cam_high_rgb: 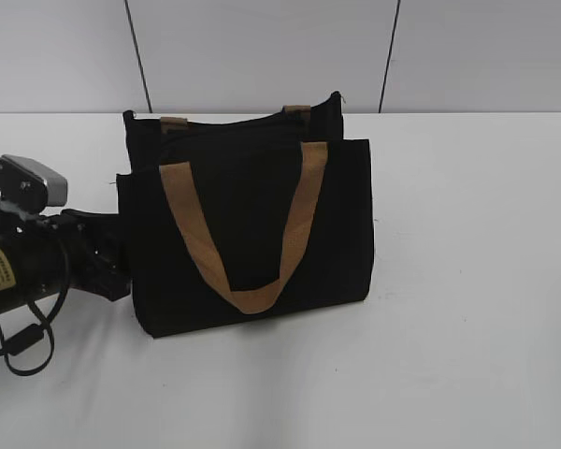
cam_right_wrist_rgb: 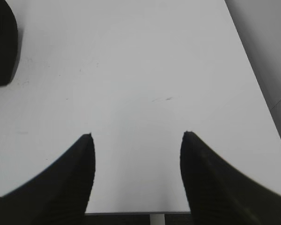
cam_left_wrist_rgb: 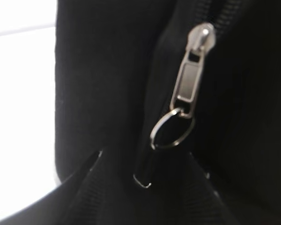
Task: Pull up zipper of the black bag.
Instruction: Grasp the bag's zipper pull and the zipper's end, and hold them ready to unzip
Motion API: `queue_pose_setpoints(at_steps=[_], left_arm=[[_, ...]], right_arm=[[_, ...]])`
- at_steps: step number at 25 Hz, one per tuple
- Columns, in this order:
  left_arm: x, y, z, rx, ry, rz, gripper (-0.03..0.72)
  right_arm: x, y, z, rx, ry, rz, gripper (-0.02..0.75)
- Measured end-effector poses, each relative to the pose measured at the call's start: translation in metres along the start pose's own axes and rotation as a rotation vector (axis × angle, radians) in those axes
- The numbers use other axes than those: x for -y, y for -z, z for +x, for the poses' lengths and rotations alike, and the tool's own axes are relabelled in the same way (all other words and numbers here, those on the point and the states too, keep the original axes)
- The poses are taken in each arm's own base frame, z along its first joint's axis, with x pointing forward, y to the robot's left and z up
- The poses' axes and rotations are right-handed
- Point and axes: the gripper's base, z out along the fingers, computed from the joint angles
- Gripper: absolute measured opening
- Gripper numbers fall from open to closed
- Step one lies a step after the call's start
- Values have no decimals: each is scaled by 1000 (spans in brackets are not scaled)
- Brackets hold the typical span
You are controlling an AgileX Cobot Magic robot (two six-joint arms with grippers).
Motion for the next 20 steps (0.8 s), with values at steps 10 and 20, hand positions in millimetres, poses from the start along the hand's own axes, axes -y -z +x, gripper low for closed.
queue_pose_setpoints(at_steps=[10, 20], left_arm=[[-6, -11, -4, -14, -28, 2, 352], [-4, -11, -2, -26, -43, 32, 246]], right_arm=[[0, 0, 0, 0, 0, 0, 452], [0, 0, 0, 0, 0, 0, 452]])
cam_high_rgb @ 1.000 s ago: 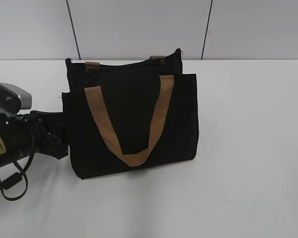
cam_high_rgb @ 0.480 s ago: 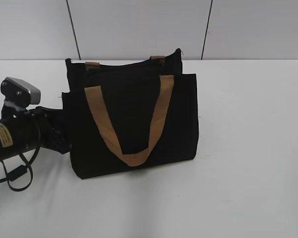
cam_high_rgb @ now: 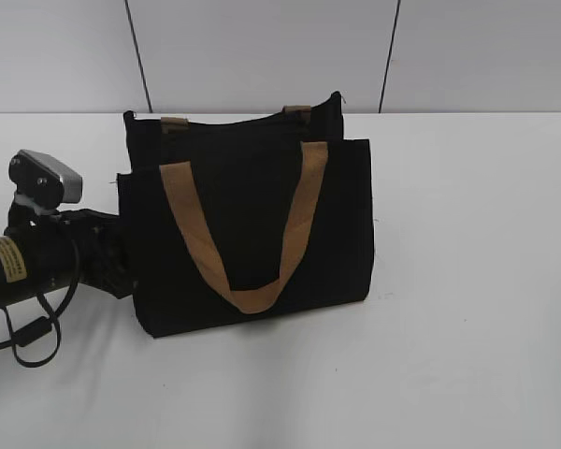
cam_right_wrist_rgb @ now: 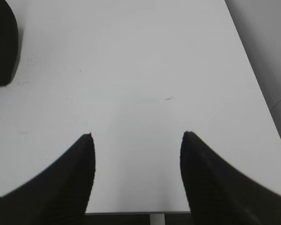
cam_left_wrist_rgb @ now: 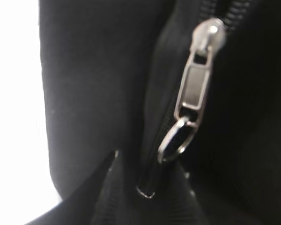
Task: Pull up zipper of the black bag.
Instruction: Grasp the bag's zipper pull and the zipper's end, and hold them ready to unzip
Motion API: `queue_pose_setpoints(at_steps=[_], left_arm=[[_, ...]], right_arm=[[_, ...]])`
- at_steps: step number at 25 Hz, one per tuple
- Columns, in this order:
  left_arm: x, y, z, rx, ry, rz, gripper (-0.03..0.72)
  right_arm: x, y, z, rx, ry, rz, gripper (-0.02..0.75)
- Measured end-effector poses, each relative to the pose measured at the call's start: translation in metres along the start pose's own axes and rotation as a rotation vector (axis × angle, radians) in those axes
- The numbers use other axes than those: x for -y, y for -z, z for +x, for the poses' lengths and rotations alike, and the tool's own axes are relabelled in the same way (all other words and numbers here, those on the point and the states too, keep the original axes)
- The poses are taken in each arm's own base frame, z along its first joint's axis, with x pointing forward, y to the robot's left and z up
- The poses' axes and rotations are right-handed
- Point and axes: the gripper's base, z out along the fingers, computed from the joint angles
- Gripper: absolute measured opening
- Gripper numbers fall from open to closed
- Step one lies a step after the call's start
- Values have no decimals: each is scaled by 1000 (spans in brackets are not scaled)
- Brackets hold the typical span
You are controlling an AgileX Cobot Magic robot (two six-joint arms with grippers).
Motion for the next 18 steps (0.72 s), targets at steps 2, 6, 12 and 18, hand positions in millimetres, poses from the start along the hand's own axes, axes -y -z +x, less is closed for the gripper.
queue_pose_setpoints(at_steps=[2, 6, 12, 18], left_arm=[[0, 0, 0, -2, 0, 0, 158], [0, 0, 0, -5, 0, 0, 19], [-4, 11, -24, 35, -40, -50, 15], [-9, 45, -79, 153, -106, -174, 15]], right_arm=[[0, 0, 0, 0, 0, 0, 452], [0, 0, 0, 0, 0, 0, 452], [0, 0, 0, 0, 0, 0, 452], [0, 0, 0, 0, 0, 0, 452]])
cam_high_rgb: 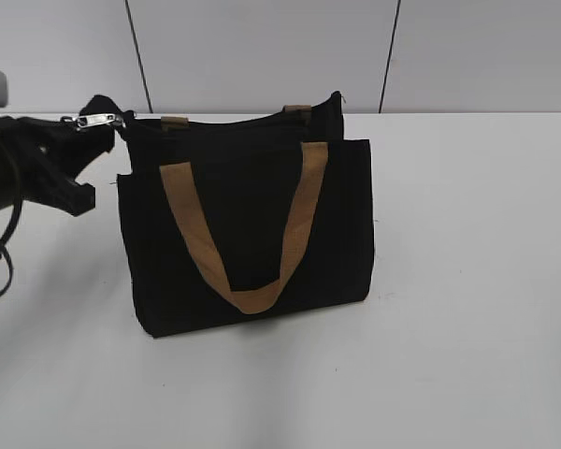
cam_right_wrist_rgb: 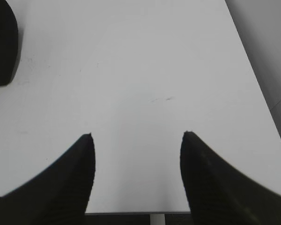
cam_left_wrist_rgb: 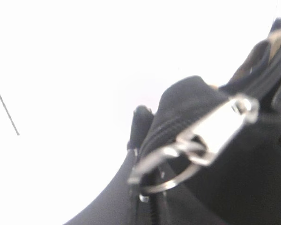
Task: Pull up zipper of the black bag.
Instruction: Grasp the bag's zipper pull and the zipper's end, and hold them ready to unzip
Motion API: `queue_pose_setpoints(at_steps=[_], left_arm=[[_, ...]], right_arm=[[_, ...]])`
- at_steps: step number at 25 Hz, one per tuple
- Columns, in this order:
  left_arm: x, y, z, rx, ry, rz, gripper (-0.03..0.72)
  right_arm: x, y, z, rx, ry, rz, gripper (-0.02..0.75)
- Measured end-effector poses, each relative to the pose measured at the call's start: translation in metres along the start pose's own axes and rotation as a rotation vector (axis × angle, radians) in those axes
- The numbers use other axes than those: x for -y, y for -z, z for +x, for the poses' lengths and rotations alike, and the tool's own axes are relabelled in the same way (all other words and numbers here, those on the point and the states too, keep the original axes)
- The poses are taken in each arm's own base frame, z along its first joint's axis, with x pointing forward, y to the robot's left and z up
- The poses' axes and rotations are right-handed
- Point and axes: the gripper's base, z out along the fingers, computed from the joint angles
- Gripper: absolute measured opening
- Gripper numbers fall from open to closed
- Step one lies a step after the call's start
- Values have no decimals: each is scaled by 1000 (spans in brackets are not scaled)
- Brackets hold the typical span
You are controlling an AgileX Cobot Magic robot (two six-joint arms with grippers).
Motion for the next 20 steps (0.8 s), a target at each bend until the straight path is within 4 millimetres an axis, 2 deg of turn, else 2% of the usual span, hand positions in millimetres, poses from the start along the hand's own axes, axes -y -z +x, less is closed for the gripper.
queue_pose_setpoints(at_steps=[4, 7, 20], left_arm=[[-3, 17, -28, 70, -46, -38, 13], [0, 22, -38, 97, -68, -36, 13], [5, 25, -46, 118, 5, -17, 13]], right_arm=[[0, 0, 0, 0, 0, 0, 452], [0, 0, 0, 0, 0, 0, 452], [-2, 0, 0, 4, 0, -35, 452]])
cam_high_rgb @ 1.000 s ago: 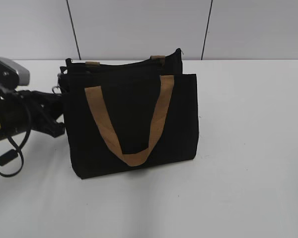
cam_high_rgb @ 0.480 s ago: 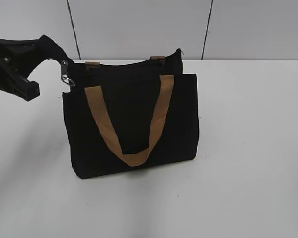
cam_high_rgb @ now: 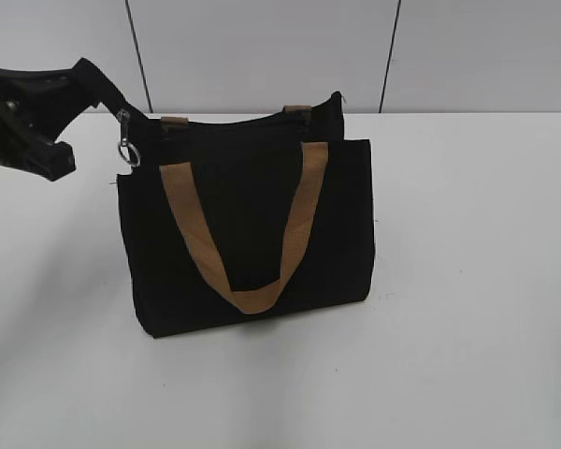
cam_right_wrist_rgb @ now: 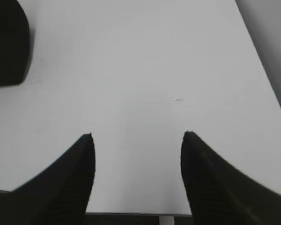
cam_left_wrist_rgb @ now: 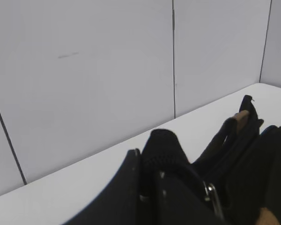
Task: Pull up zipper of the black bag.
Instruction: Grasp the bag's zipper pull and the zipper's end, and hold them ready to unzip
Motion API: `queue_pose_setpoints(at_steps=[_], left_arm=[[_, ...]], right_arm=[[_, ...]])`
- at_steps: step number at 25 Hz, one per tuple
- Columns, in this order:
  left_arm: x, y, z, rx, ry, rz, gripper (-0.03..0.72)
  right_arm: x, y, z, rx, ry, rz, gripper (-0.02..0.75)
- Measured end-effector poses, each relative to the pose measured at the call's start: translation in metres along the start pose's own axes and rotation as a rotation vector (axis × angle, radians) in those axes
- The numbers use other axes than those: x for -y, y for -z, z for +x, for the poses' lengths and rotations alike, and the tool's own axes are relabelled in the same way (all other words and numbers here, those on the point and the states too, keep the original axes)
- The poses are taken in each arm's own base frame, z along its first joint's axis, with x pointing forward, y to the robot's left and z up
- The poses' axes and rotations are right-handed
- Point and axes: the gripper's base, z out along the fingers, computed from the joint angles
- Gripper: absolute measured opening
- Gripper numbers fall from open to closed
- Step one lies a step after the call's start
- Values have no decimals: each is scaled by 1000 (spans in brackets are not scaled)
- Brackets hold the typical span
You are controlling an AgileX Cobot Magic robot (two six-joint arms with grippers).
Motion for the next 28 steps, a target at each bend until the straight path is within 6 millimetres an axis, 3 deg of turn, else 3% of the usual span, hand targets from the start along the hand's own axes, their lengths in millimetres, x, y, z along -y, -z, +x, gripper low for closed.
queue_pose_setpoints(at_steps=[3, 9, 15, 20, 24, 28], left_arm=[[0, 0, -1, 6, 25, 1, 13], [-4, -5, -10, 27, 48, -7, 13], [-2, -7, -10, 1, 62, 0, 13], [3, -9, -11, 0, 61, 19, 13], [3, -9, -11, -3, 64, 18, 13], [3, -9, -11, -4, 66, 16, 13]], right_arm=[[-4, -1, -3, 1, 14, -70, 452], [-19, -23, -40, -4, 134, -283, 452], [-39, -61, -74, 60, 180, -544, 452], [-58, -100, -87, 62, 262, -728, 452], [-83, -142, -90, 2, 305, -863, 452], [-114, -169, -113, 25, 388, -958, 452]])
